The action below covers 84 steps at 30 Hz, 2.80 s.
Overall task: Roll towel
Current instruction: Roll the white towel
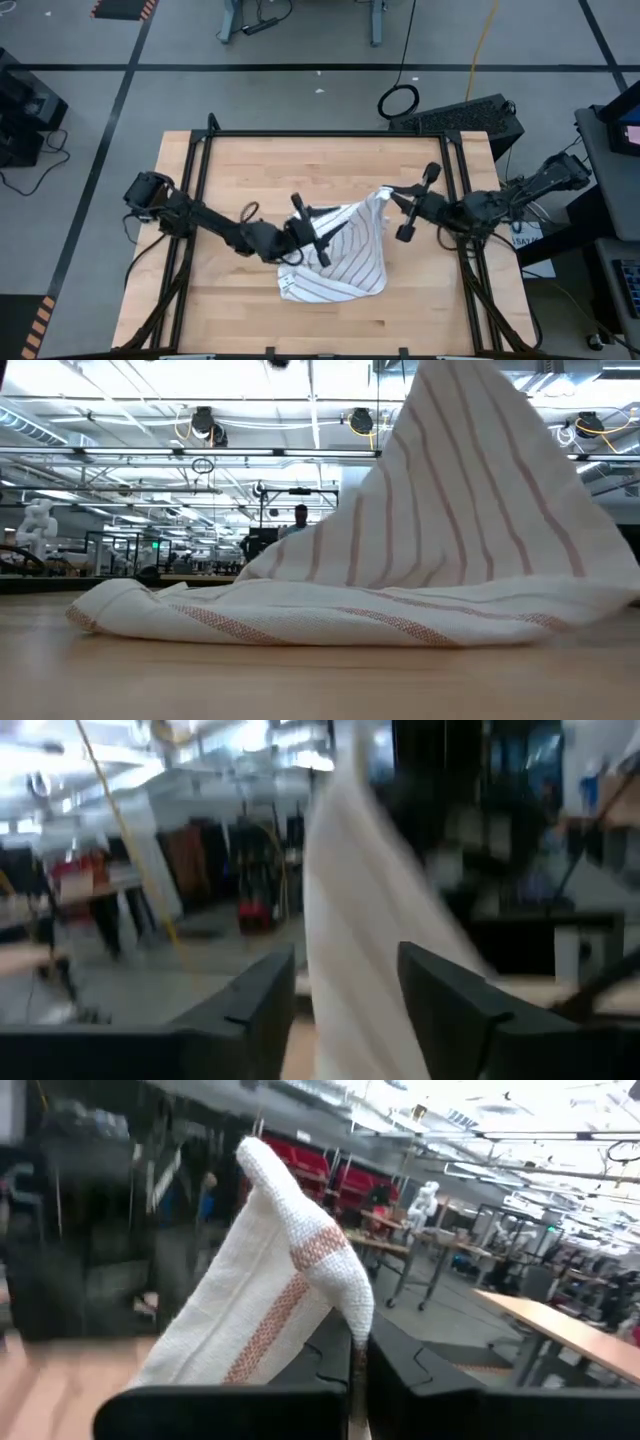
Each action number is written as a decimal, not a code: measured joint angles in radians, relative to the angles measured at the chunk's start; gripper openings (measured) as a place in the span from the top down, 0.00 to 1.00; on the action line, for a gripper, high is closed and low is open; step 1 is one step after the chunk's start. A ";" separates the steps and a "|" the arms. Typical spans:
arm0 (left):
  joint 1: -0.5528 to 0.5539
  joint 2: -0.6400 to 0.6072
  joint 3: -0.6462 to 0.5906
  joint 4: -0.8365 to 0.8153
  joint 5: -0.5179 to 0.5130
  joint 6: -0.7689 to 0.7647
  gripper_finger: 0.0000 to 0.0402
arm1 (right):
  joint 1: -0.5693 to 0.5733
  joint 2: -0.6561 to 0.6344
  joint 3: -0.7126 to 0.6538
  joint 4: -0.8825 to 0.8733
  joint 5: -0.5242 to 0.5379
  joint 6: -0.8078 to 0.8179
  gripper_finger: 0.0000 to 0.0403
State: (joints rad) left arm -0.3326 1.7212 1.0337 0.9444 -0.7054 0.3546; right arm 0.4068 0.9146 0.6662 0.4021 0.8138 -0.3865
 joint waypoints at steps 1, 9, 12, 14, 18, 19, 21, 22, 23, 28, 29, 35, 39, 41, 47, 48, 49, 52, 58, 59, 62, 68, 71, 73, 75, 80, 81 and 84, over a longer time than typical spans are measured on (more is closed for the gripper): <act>0.007 -0.010 0.012 0.000 0.021 0.021 0.50 | -0.007 0.017 0.000 0.001 0.000 0.000 0.99; 0.068 -0.021 0.124 -0.192 0.106 -0.037 0.31 | -0.053 0.113 -0.001 0.065 0.001 -0.004 0.99; 0.086 -0.019 0.133 -0.259 0.116 -0.117 0.29 | -0.067 0.131 -0.001 0.091 0.002 -0.022 0.99; 0.093 -0.019 0.133 -0.255 0.146 -0.137 0.29 | -0.075 0.140 -0.001 0.098 0.002 -0.026 0.99; 0.117 -0.019 0.135 -0.258 0.154 -0.169 0.29 | -0.087 0.150 -0.001 0.105 0.000 -0.025 0.99; 0.128 -0.019 0.135 -0.262 0.162 -0.173 0.30 | -0.090 0.152 -0.001 0.105 0.001 -0.023 0.99; 0.153 -0.019 0.135 -0.266 0.247 -0.174 0.36 | -0.093 0.159 -0.001 0.104 -0.001 -0.022 0.99; 0.167 -0.020 0.135 -0.275 0.334 -0.180 0.40 | -0.093 0.162 -0.001 0.104 -0.001 -0.022 0.99; 0.181 -0.020 0.135 -0.278 0.423 -0.194 0.46 | -0.093 0.165 -0.001 0.104 -0.002 -0.026 0.99; 0.245 -0.020 0.135 -0.320 0.516 -0.253 0.87 | -0.092 0.175 -0.001 0.079 -0.003 -0.043 0.99; 0.254 -0.020 0.135 -0.338 0.513 -0.259 0.93 | -0.092 0.175 0.000 0.071 -0.003 -0.039 0.99; 0.269 -0.022 0.135 -0.366 0.560 -0.263 0.99 | -0.091 0.175 0.000 -0.010 -0.003 0.025 0.99; 0.265 -0.066 0.135 -0.430 0.601 -0.263 0.99 | -0.090 0.174 0.000 -0.078 -0.004 0.095 0.95; 0.262 -0.087 0.135 -0.460 0.602 -0.262 0.99 | -0.090 0.173 0.000 -0.091 -0.005 0.115 0.92; 0.262 -0.108 0.135 -0.543 0.603 -0.244 1.00 | -0.090 0.173 0.000 -0.094 -0.004 0.116 0.86; 0.260 -0.108 0.135 -0.559 0.603 -0.244 1.00 | -0.090 0.173 0.000 -0.094 -0.004 0.116 0.86; 0.258 -0.107 0.135 -0.572 0.603 -0.244 1.00 | -0.090 0.172 0.000 -0.094 -0.004 0.116 0.86; 0.252 -0.107 0.135 -0.596 0.603 -0.241 1.00 | -0.090 0.172 0.000 -0.104 -0.006 0.116 0.89; 0.240 -0.117 0.135 -0.625 0.603 -0.235 1.00 | -0.085 0.172 0.000 -0.168 -0.010 0.126 0.98; 0.240 -0.118 0.135 -0.637 0.600 -0.235 1.00 | -0.082 0.172 0.000 -0.171 -0.010 0.133 0.99; 0.240 -0.117 0.135 -0.688 0.546 -0.239 1.00 | -0.070 0.172 0.000 -0.177 -0.022 0.154 0.98; 0.241 -0.113 0.135 -0.696 0.423 -0.291 0.97 | -0.071 0.172 0.000 -0.197 -0.065 0.241 0.99; 0.238 -0.112 0.135 -0.692 0.424 -0.321 0.88 | -0.072 0.172 0.000 -0.219 -0.059 0.276 1.00; 0.232 -0.112 0.135 -0.689 0.424 -0.324 0.79 | -0.072 0.172 0.000 -0.215 -0.058 0.278 1.00; 0.226 -0.108 0.135 -0.679 0.424 -0.324 0.70 | -0.072 0.172 0.000 -0.214 -0.057 0.279 1.00; 0.218 -0.071 0.135 -0.571 0.416 -0.319 0.54 | -0.071 0.172 0.000 -0.204 -0.056 0.281 1.00; 0.218 -0.063 0.135 -0.557 0.412 -0.316 0.53 | -0.072 0.172 0.000 -0.204 -0.056 0.281 1.00; 0.222 -0.059 0.135 -0.566 0.406 -0.293 0.59 | -0.072 0.172 0.000 -0.209 -0.056 0.285 1.00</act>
State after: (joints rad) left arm -0.1110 1.6627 1.1683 0.3786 -0.2989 0.0615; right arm 0.3351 1.0870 0.6662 0.1933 0.7578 -0.1011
